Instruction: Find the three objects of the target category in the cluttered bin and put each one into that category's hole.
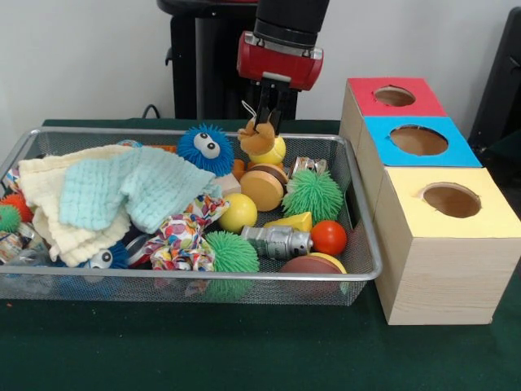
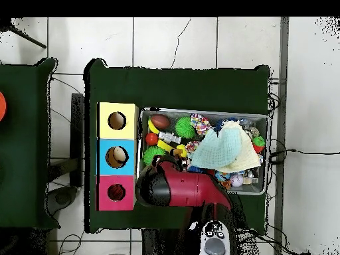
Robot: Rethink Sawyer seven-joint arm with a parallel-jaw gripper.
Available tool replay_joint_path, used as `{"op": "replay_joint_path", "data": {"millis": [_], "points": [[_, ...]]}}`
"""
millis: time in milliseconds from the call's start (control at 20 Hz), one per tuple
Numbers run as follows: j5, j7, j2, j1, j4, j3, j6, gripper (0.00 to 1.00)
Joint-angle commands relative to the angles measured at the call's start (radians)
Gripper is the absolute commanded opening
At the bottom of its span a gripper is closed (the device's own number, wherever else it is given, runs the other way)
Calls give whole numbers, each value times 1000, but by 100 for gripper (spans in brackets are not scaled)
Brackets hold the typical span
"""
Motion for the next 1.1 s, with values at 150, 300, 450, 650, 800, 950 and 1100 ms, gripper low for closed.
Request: {"op": "replay_joint_path", "data": {"millis": [150, 300, 450, 650, 800, 950, 1100], "points": [[27, 111, -4, -7, -23, 61, 84, 0], [34, 108, -7, -6, -14, 84, 90, 0], [65, 127, -63, 17, 36, 106, 132, 0], [92, 154, -135, 64, 75, 76, 194, 0], [102, 160, -135, 74, 82, 68, 203, 0], [109, 163, -146, 90, 99, 59, 203, 0], [122, 161, -176, 102, 123, 53, 227, 0]]}}
